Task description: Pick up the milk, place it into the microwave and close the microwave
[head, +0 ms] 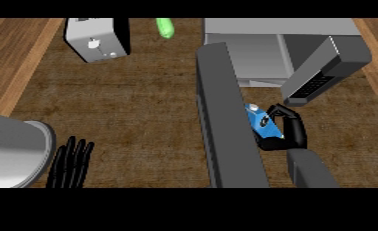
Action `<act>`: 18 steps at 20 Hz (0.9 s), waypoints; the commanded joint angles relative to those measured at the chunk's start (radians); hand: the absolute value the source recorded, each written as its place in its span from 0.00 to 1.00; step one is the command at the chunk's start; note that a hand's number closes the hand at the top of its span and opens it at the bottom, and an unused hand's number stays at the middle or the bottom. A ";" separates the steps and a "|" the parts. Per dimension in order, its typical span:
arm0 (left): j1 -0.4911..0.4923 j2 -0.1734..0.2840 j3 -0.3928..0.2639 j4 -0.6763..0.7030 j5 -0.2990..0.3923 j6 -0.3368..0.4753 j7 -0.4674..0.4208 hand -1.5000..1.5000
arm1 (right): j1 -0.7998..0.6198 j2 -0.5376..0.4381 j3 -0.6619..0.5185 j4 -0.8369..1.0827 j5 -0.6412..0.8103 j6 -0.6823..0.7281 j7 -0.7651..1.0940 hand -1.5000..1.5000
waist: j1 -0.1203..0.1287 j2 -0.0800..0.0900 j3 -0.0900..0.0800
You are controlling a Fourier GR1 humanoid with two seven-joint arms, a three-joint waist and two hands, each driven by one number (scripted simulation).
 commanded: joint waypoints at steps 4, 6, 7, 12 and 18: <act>0.082 0.019 0.029 -0.044 0.026 -0.036 -0.010 0.00 | 0.006 0.068 0.055 -0.117 0.004 -0.048 -0.013 1.00 | -0.006 -0.004 -0.001; 0.036 0.023 0.083 0.025 0.060 -0.082 -0.033 0.00 | -0.025 0.072 0.044 -0.109 -0.002 -0.098 0.011 1.00 | -0.005 -0.002 0.000; -0.035 -0.021 0.073 0.111 0.035 -0.048 -0.038 0.00 | -0.025 0.095 0.092 -0.199 -0.012 -0.148 0.096 1.00 | -0.015 -0.005 -0.002; 0.071 -0.006 0.049 0.037 0.011 -0.073 -0.049 0.00 | -0.089 0.079 0.053 -0.158 -0.006 -0.190 0.136 1.00 | -0.002 -0.001 0.000; 0.039 -0.013 0.093 0.028 0.020 -0.073 -0.024 0.00 | -0.169 0.061 0.082 -0.179 0.023 -0.252 0.307 1.00 | -0.002 -0.001 -0.001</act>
